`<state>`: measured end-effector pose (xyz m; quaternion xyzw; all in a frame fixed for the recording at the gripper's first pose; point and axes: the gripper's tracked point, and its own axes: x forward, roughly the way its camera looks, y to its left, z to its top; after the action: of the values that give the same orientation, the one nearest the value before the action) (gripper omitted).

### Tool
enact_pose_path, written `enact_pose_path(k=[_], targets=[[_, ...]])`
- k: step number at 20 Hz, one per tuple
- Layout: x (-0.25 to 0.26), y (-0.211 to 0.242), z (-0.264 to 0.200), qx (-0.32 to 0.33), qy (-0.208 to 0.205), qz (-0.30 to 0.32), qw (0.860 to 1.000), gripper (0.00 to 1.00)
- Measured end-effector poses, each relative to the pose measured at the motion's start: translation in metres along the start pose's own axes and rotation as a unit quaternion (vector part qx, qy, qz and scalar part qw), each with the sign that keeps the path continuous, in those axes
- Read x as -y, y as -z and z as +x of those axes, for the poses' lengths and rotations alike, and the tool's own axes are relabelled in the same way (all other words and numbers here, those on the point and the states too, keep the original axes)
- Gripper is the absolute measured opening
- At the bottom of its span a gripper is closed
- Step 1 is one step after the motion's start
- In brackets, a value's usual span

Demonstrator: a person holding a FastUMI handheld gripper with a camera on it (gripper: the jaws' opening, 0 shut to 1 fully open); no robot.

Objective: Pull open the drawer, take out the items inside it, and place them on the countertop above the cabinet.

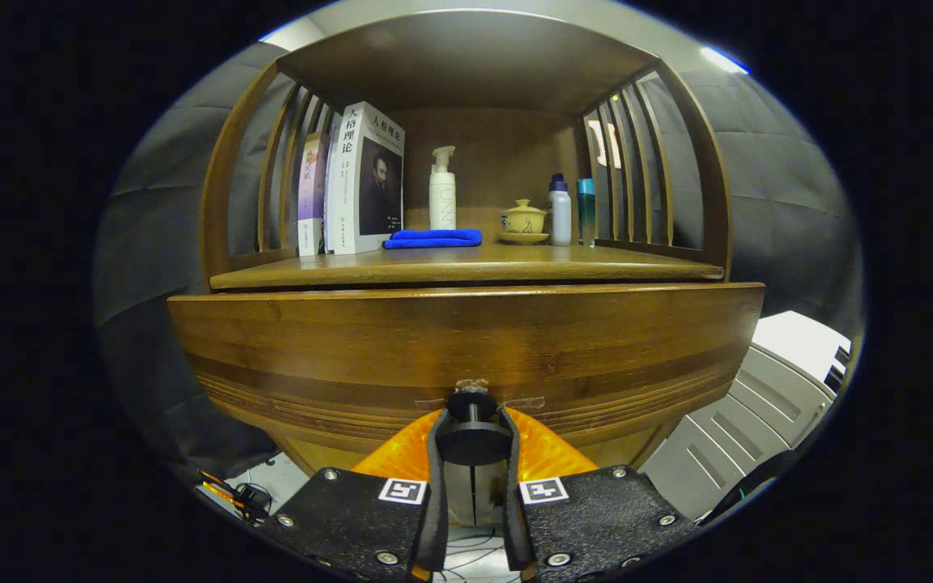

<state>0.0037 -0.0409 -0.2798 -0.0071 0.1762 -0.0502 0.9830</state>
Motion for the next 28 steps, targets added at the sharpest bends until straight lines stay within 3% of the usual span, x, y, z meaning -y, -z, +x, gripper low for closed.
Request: enact_pose_path(k=[15, 26, 28], targets=[[0.006, 0.029, -0.109, -0.011, -0.010, -0.003, 1.000, 0.28], [0.000, 0.046, -0.138, -0.033, -0.018, -0.005, 0.999, 0.28], [-0.001, 0.046, -0.137, -0.037, -0.021, -0.002, 0.999, 0.34]])
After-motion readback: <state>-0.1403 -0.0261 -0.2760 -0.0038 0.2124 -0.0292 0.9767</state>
